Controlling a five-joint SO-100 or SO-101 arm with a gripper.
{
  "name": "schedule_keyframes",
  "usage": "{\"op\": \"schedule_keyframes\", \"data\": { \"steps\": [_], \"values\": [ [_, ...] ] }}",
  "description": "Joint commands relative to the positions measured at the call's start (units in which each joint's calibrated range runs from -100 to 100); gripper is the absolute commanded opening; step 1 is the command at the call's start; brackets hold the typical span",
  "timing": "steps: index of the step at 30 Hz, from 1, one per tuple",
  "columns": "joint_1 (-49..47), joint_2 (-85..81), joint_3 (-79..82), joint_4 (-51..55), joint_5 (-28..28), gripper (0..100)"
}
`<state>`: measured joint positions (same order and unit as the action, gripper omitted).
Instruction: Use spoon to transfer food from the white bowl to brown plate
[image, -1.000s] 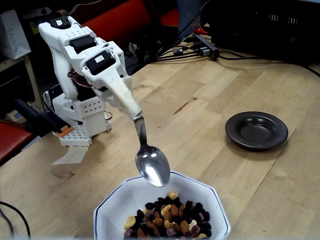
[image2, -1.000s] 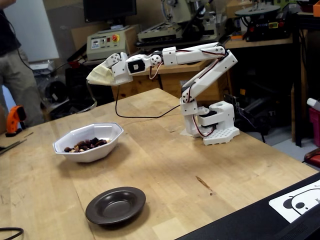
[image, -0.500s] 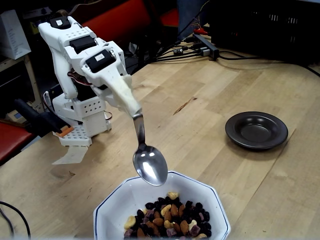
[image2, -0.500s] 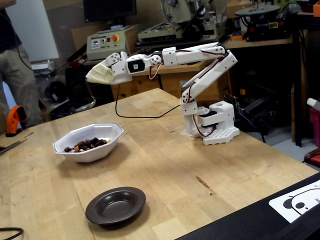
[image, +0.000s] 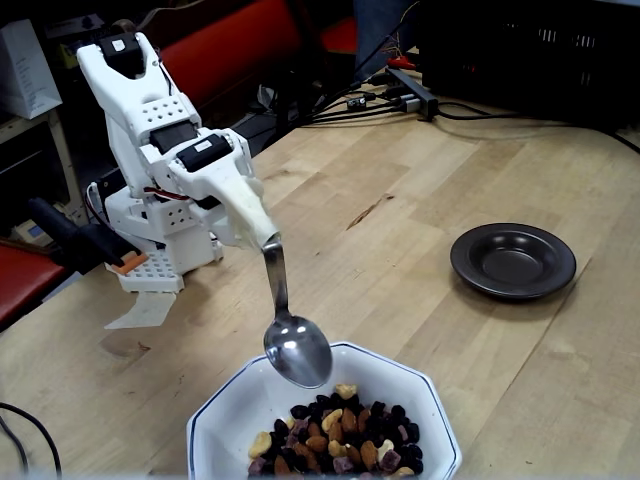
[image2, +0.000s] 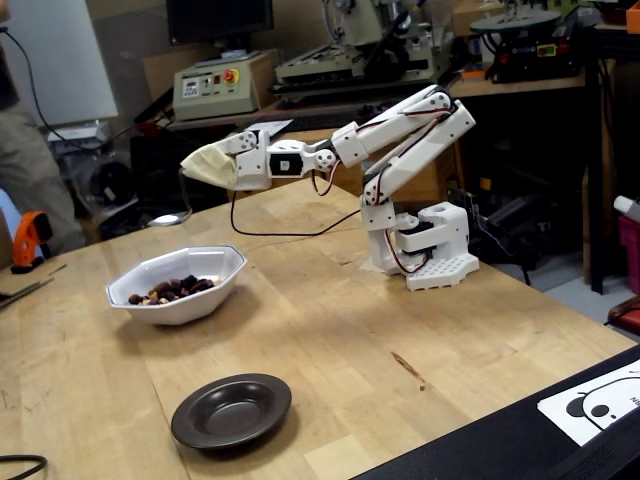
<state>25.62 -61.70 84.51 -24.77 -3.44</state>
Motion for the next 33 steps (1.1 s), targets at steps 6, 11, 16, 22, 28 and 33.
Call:
{"op": "schedule_keyframes", "data": {
  "steps": [6,11,16,22,28,33],
  "values": [
    [2.0,-1.0,1.9,-2.5,0.1,4],
    [5.3,-1.0,3.1,-2.5,0.1,4],
    [7.7,-1.0,3.1,-2.5,0.1,4],
    [7.9,-1.0,3.1,-2.4,-0.3,4],
    [8.2,-1.0,3.1,-2.1,-3.6,4],
    [8.2,-1.0,3.1,-1.8,-3.8,4]
  ]
}}
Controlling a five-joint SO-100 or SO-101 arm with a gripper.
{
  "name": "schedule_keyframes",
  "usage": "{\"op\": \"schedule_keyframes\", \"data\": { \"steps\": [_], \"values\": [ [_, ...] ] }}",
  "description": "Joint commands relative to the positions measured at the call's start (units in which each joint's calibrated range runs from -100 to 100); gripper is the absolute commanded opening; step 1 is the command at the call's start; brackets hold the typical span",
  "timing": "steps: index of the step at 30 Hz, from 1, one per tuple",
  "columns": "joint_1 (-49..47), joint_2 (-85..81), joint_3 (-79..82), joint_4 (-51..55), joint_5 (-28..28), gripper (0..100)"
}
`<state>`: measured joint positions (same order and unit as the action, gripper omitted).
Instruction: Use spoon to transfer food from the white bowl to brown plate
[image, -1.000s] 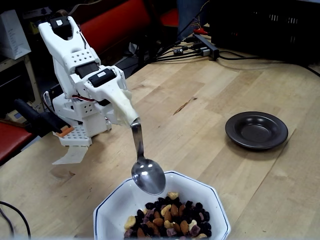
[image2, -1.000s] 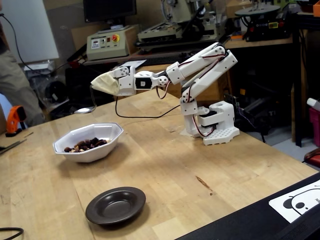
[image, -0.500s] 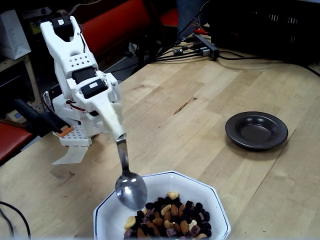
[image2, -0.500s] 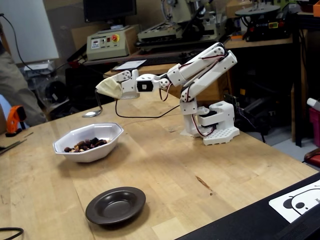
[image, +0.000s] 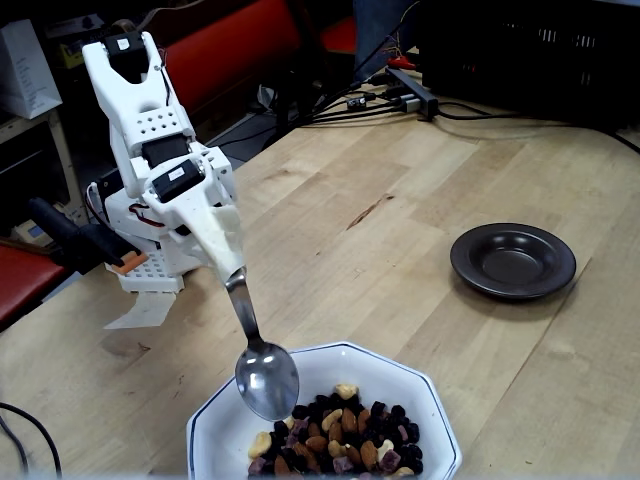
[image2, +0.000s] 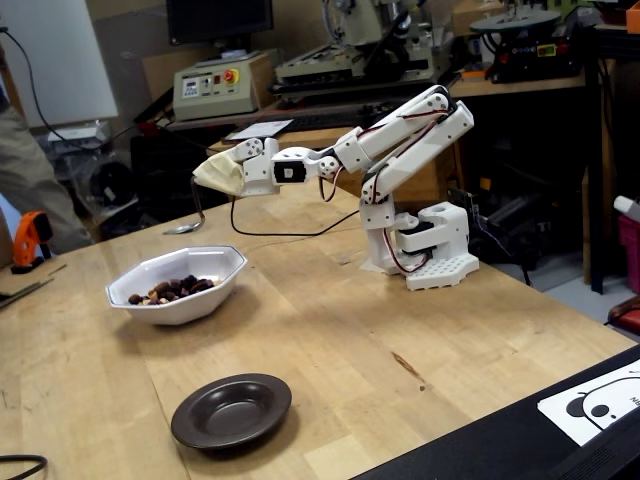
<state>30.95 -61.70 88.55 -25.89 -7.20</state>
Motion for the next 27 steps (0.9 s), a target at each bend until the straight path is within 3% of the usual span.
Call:
{"op": "schedule_keyframes", "data": {
  "steps": [1,18,27],
  "values": [
    [2.9,-1.0,-0.9,-0.7,0.2,4],
    [2.5,-0.9,-0.9,-0.7,17.8,4],
    [2.2,-0.2,-0.9,-0.6,23.3,4]
  ]
}}
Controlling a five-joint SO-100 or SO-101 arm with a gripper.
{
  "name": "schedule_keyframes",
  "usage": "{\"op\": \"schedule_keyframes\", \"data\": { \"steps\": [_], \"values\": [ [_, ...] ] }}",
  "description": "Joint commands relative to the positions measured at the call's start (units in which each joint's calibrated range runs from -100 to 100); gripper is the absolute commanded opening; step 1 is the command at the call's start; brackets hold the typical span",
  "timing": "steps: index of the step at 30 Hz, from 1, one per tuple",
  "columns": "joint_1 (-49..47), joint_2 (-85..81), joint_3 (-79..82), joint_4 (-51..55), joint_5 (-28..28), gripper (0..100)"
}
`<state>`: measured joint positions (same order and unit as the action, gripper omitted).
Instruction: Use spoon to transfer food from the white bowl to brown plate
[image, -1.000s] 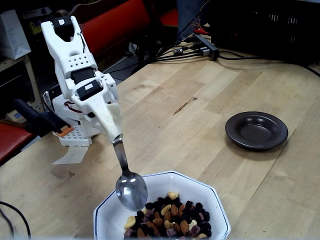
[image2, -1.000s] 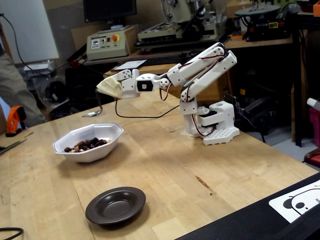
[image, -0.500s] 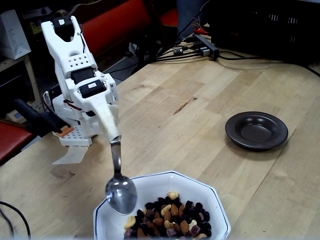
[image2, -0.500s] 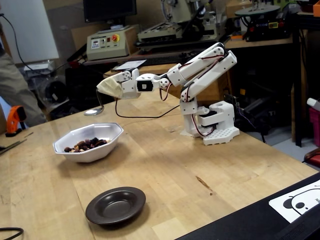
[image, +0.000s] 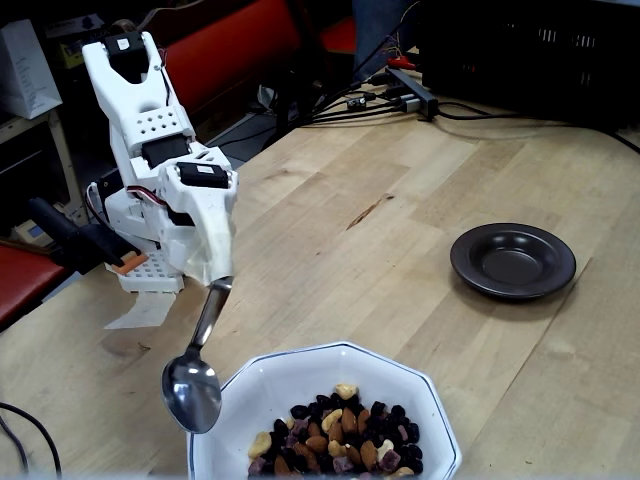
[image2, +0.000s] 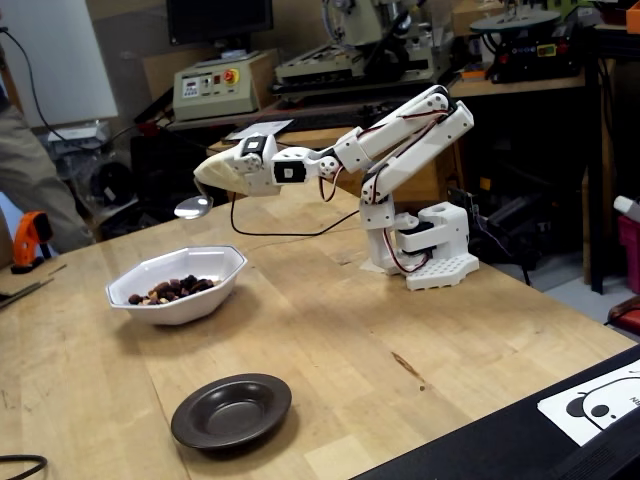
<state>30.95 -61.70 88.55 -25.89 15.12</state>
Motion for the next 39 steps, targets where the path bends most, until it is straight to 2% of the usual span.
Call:
{"op": "schedule_keyframes", "data": {
  "steps": [1,14,23,39],
  "values": [
    [2.2,-0.2,-0.9,-0.6,1.0,4],
    [2.1,0.1,-0.4,-0.5,1.2,4],
    [2.1,2.3,5.5,-1.1,1.4,4],
    [2.0,5.9,4.5,-1.3,1.5,4]
  ]
}}
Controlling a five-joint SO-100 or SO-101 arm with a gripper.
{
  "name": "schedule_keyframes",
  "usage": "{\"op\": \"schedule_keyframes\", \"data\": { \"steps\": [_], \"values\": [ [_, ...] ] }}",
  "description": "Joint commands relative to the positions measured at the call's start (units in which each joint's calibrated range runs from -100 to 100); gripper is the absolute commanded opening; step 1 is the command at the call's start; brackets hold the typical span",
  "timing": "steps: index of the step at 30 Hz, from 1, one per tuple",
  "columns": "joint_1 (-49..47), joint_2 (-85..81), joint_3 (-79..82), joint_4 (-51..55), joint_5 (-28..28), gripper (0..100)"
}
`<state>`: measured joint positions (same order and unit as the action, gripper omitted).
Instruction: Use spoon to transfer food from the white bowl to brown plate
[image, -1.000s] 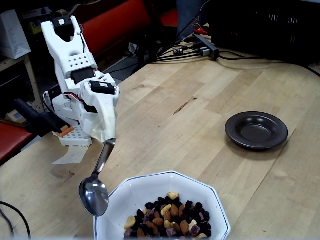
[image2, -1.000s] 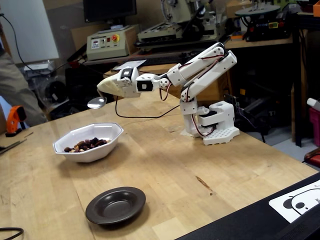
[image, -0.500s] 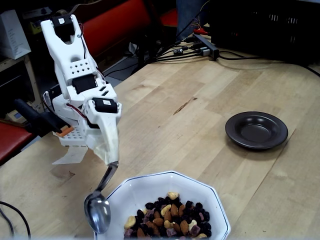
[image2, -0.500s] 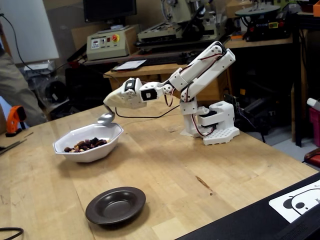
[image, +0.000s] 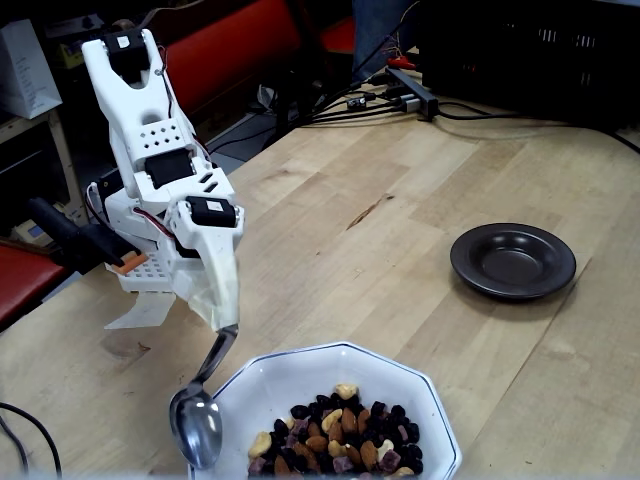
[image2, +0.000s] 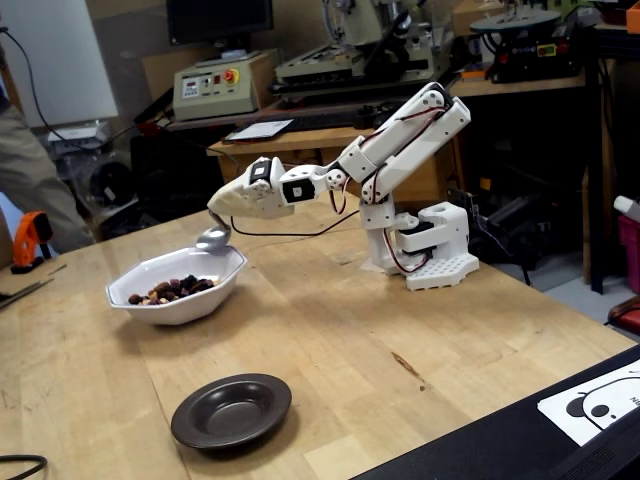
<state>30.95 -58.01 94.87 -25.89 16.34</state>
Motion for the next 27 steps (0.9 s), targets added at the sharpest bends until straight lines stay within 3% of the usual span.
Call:
{"op": "schedule_keyframes", "data": {
  "steps": [1,21,27],
  "values": [
    [2.1,3.2,-3.0,-1.3,0.2,4],
    [2.1,27.8,-22.7,-1.7,0.2,4],
    [2.1,32.1,-22.0,-11.8,0.3,4]
  ]
}}
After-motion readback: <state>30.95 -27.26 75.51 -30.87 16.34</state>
